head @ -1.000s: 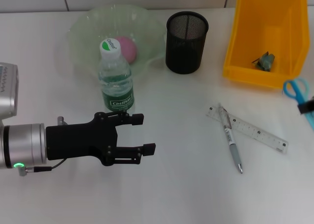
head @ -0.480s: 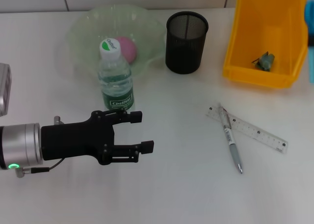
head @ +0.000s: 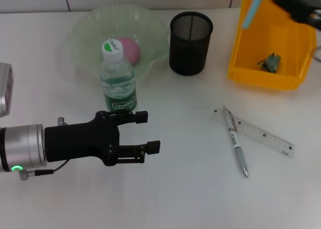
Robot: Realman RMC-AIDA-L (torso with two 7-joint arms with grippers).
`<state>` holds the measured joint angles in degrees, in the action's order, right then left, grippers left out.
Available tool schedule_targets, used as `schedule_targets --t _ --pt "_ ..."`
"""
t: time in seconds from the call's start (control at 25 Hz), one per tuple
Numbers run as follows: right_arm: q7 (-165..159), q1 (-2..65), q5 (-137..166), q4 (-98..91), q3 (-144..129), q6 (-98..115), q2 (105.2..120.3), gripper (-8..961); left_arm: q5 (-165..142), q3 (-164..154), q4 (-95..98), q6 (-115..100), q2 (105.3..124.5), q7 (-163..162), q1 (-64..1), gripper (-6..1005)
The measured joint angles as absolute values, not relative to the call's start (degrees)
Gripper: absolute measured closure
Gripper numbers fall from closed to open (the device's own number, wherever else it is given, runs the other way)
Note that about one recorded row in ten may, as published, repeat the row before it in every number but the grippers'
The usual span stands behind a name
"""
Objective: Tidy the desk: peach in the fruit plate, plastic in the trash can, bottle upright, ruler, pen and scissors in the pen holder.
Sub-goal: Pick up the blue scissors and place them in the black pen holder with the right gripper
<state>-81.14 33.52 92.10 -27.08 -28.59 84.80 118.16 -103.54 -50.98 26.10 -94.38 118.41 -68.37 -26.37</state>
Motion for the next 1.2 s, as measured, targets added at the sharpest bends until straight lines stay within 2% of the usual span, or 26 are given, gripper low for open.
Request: schedule_targets --t 0.04,0.08,0.28,0.48,1.2 --pt "-81.1 33.5 92.1 -27.1 -28.6 84.8 118.16 728 -103.5 -51.0 26.1 -94.4 118.41 -68.4 -26.4 153" --pt "-76.7 35.6 90.7 -22.9 -28.8 80.7 119.31 728 -103.5 -51.0 26.1 -94.5 118.45 -68.4 -26.5 153" --pt "-65.1 41.6 87.4 -11.7 -29.0 73.5 119.42 728 -103.2 -51.0 26.1 -95.0 118.48 -68.3 -26.7 153" --pt "-57.1 44.4 84.4 -6.9 -28.7 69.3 119.69 728 -102.8 -51.0 26.1 -96.1 118.48 -67.9 -26.1 153" --pt "-45.0 46.7 80.8 -1.2 -28.1 63.4 119.97 728 -102.7 -51.2 25.9 -96.6 118.56 -67.7 -25.3 153"
